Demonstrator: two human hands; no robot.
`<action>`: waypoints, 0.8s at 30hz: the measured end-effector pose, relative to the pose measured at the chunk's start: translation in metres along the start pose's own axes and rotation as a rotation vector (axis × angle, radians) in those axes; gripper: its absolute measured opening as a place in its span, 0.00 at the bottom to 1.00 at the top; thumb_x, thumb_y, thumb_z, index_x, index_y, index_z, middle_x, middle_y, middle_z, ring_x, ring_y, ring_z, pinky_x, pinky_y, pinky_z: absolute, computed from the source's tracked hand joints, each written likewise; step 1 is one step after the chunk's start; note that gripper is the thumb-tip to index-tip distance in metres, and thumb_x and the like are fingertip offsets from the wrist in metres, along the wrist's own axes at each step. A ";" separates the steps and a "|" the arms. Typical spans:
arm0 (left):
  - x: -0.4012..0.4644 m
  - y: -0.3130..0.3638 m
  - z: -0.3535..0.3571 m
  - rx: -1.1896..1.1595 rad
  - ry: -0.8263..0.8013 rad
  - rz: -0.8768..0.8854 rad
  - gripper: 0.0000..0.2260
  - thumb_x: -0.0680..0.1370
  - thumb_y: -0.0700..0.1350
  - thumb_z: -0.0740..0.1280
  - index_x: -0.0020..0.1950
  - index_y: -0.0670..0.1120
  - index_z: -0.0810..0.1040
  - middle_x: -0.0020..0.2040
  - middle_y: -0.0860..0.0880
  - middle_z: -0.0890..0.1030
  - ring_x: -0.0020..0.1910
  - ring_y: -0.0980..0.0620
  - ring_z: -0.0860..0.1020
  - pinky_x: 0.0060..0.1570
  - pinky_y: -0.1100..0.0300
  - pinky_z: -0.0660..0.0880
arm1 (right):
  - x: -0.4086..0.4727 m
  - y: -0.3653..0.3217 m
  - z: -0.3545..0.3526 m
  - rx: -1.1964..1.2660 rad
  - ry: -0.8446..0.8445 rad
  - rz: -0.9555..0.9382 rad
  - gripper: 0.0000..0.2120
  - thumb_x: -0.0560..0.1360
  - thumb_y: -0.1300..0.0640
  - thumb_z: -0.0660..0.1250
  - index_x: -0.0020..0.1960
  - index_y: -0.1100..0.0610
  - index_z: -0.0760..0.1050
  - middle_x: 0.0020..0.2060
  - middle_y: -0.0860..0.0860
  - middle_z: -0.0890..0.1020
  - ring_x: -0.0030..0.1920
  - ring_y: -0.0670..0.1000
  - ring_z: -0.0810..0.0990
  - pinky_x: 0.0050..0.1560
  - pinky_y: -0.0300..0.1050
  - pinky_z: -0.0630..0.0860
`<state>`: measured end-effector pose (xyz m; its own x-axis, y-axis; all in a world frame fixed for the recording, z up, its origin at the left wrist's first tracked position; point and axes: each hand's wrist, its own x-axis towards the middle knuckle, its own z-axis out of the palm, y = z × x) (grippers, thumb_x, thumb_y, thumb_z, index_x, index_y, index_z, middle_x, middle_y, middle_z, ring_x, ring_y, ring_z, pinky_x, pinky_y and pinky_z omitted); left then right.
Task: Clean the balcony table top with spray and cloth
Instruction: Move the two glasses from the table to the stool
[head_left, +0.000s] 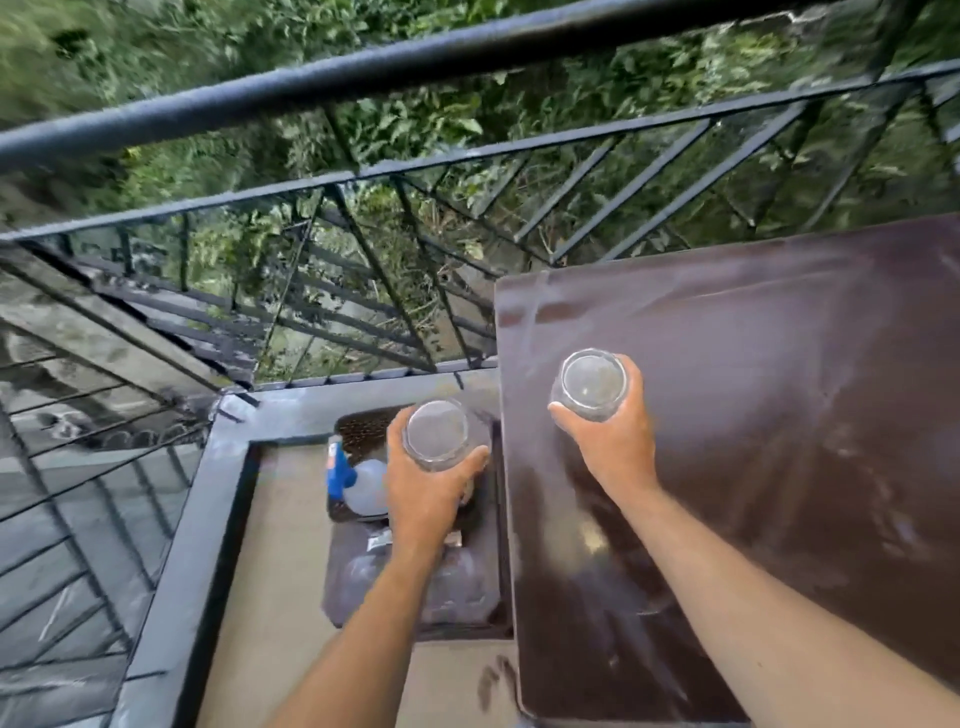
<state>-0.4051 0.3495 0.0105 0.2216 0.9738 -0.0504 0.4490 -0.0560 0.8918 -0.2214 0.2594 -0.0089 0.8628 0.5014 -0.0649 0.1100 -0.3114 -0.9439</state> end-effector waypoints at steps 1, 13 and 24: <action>0.004 -0.007 -0.014 0.007 0.007 0.001 0.34 0.63 0.43 0.84 0.63 0.54 0.69 0.52 0.66 0.74 0.50 0.81 0.72 0.50 0.84 0.64 | -0.008 -0.005 0.015 0.008 -0.011 -0.019 0.39 0.62 0.49 0.81 0.68 0.42 0.65 0.62 0.42 0.77 0.61 0.47 0.76 0.61 0.46 0.73; 0.003 -0.124 -0.129 -0.002 0.000 -0.111 0.36 0.60 0.49 0.85 0.64 0.58 0.74 0.59 0.57 0.81 0.58 0.59 0.79 0.59 0.58 0.77 | -0.098 0.000 0.146 -0.045 -0.103 -0.081 0.41 0.60 0.53 0.83 0.69 0.48 0.68 0.61 0.46 0.79 0.62 0.47 0.77 0.64 0.46 0.73; -0.022 -0.217 -0.136 0.063 0.028 -0.249 0.36 0.59 0.44 0.85 0.63 0.57 0.73 0.56 0.64 0.78 0.56 0.62 0.78 0.59 0.59 0.75 | -0.163 0.076 0.166 -0.112 -0.038 0.081 0.42 0.59 0.60 0.84 0.68 0.54 0.70 0.62 0.46 0.77 0.63 0.46 0.75 0.64 0.29 0.66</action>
<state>-0.6246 0.3704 -0.1207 0.0742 0.9650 -0.2516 0.5402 0.1732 0.8235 -0.4358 0.2882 -0.1242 0.8520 0.5005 -0.1533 0.0974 -0.4393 -0.8931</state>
